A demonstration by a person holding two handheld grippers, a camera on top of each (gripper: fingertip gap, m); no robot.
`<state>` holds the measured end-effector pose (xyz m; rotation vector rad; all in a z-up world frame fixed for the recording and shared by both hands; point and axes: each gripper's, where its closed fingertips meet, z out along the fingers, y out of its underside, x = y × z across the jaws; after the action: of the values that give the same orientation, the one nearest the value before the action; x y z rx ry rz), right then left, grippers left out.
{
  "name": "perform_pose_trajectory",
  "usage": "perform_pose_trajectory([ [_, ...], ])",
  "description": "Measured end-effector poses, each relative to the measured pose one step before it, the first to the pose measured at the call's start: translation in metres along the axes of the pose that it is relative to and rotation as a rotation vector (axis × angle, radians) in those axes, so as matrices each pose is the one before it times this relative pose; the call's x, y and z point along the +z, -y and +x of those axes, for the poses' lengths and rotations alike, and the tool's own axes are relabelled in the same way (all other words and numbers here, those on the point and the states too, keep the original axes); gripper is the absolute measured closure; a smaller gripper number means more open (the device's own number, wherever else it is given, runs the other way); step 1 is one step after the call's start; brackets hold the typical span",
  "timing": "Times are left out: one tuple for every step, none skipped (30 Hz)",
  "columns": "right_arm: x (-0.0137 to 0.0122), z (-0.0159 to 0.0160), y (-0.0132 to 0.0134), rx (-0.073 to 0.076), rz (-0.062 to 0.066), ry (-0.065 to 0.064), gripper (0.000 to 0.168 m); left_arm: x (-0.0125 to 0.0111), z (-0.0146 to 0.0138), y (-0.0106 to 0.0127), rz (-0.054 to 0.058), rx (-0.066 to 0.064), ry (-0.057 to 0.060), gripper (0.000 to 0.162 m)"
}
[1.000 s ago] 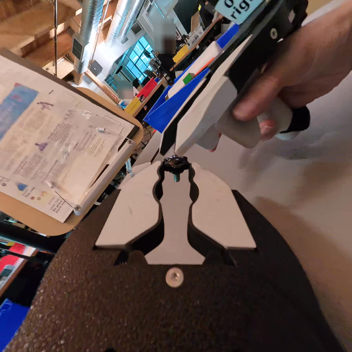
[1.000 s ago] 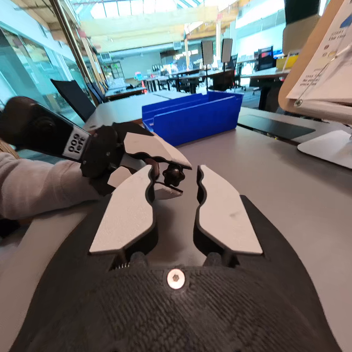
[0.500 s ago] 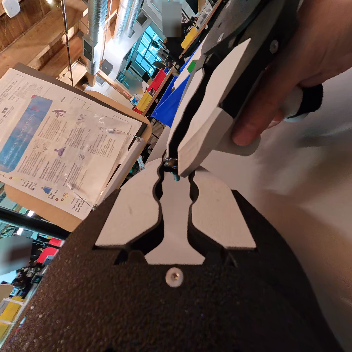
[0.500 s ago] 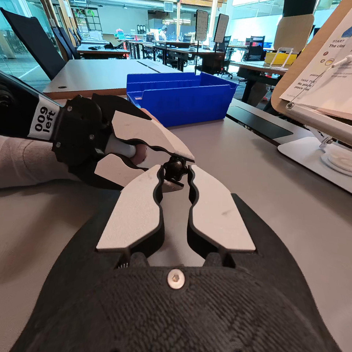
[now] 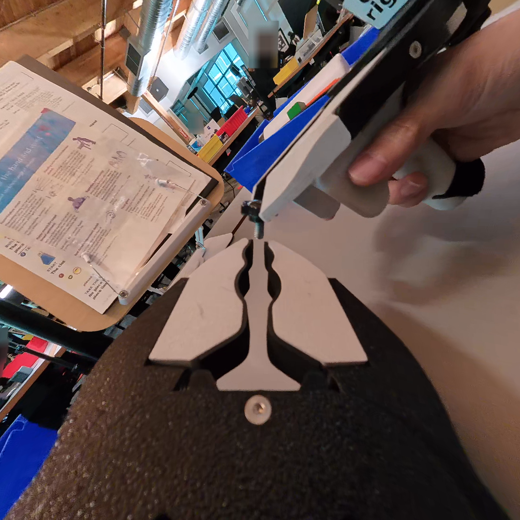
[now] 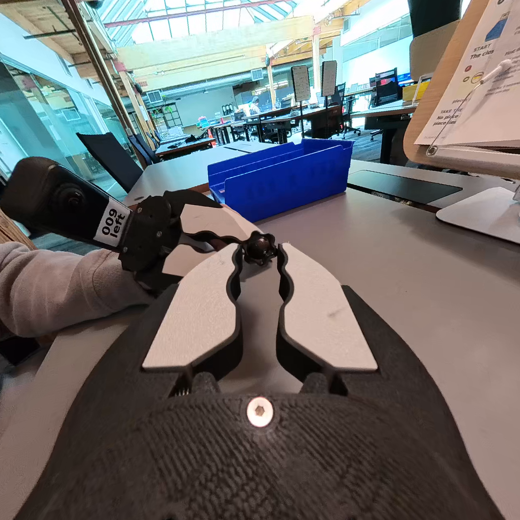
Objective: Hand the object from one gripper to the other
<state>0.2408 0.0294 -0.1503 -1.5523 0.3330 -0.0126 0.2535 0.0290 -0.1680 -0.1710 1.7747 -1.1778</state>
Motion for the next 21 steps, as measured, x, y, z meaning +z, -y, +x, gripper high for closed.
perform_pose_trajectory([
  [0.00007, -0.0001, -0.00012, 0.0042, 0.002, 0.0032, 0.145, -0.00053, -0.00019, 0.00107, 0.0065, -0.0062, -0.0031, 0.158],
  [-0.00005, -0.00053, 0.00045, 0.0086, 0.0051, 0.0069, 0.145, -0.0002, 0.00006, 0.00074, 0.0042, -0.0058, -0.0024, 0.159],
  [0.00006, -0.00007, 0.00038, 0.0108, 0.0034, 0.0031, 0.145, -0.00003, 0.00032, 0.00033, 0.0034, -0.0012, -0.0027, 0.159],
  [0.00002, 0.00026, -0.00011, 0.0076, 0.0007, 0.0007, 0.145, 0.00015, 0.00091, -0.00001, 0.0003, 0.0008, -0.0043, 0.159],
  [0.00004, 0.00011, -0.00045, 0.0034, -0.0019, 0.0006, 0.145, 0.00017, 0.00058, -0.00033, -0.0016, 0.0006, -0.0025, 0.159],
  [-0.00006, 0.00001, 0.00005, 0.0013, 0.0, 0.0008, 0.145, 0.00007, 0.0004, -0.00011, -0.0001, 0.0007, -0.0021, 0.158],
  [-0.00009, -0.00008, 0.00022, 0.0041, 0.0016, 0.0019, 0.145, -0.00005, 0.00036, 0.00039, 0.0032, -0.0004, -0.0026, 0.158],
  [0.00007, -0.00003, 0.0002, 0.007, 0.0017, 0.0022, 0.145, -0.00012, 0.00006, 0.0004, 0.0041, -0.0011, -0.0008, 0.158],
  [0.0, 0.00022, 0.00055, 0.0073, 0.0049, 0.0008, 0.145, -0.00014, 0.00056, 0.00049, 0.004, -0.001, -0.0038, 0.154],
  [-0.00011, -0.00012, 0.00095, 0.0067, 0.0084, 0.002, 0.145, 0.00007, 0.00122, 0.00056, 0.0041, -0.002, -0.0079, 0.152],
  [-0.0002, 0.00011, 0.0006, 0.0049, 0.0055, 0.0017, 0.145, 0.00008, 0.00129, 0.0006, 0.0034, -0.003, -0.0079, 0.15],
  [-0.00005, 0.00005, 0.00035, 0.0012, 0.0014, 0.0005, 0.145, 0.00002, 0.0004, 0.00039, 0.0015, -0.0034, -0.0018, 0.15],
  [-0.00008, -0.00014, 0.00025, -0.0021, 0.001, -0.0002, 0.145, -0.00001, 0.00065, 0.00025, 0.0011, -0.0028, -0.0048, 0.15],
  [-0.00011, -0.00013, 0.0005, -0.0038, 0.0023, -0.0001, 0.145, -0.00009, 0.00089, 0.0005, 0.0038, -0.0038, -0.0069, 0.148],
  [0.00004, -0.00028, 0.00021, -0.0024, 0.0002, -0.0002, 0.145, -0.00014, 0.00011, 0.00048, 0.004, -0.0039, -0.0014, 0.146],
  [0.0001, 0.00008, -0.00025, -0.0036, -0.0019, -0.0015, 0.145, -0.00003, -0.0002, -0.00005, -0.0003, -0.0026, 0.0016, 0.146],
  [0.00001, 0.00009, -0.00014, -0.0038, -0.0004, -0.0009, 0.145, 0.00011, -0.00034, -0.00011, -0.0022, -0.0029, 0.0019, 0.147],
  [0.00001, 0.00001, 0.00002, 0.0004, 0.0016, 0.0003, 0.145, 0.00001, -0.00031, 0.00002, 0.0002, -0.0024, 0.0024, 0.147],
  [0.00008, 0.00016, -0.00029, 0.0025, -0.0014, 0.0005, 0.145, 0.00002, -0.00037, -0.00013, -0.0007, -0.0018, 0.0021, 0.147],
  [0.00007, 0.00022, -0.00056, 0.0013, -0.0026, 0.0001, 0.145, 0.00005, -0.00049, -0.00041, -0.0023, -0.0003, 0.0039, 0.147],
  [0.0001, -0.00004, -0.00039, 0.0018, -0.0018, 0.0009, 0.145, 0.0, -0.00036, -0.00023, -0.0019, 0.0014, 0.0033, 0.147],
])
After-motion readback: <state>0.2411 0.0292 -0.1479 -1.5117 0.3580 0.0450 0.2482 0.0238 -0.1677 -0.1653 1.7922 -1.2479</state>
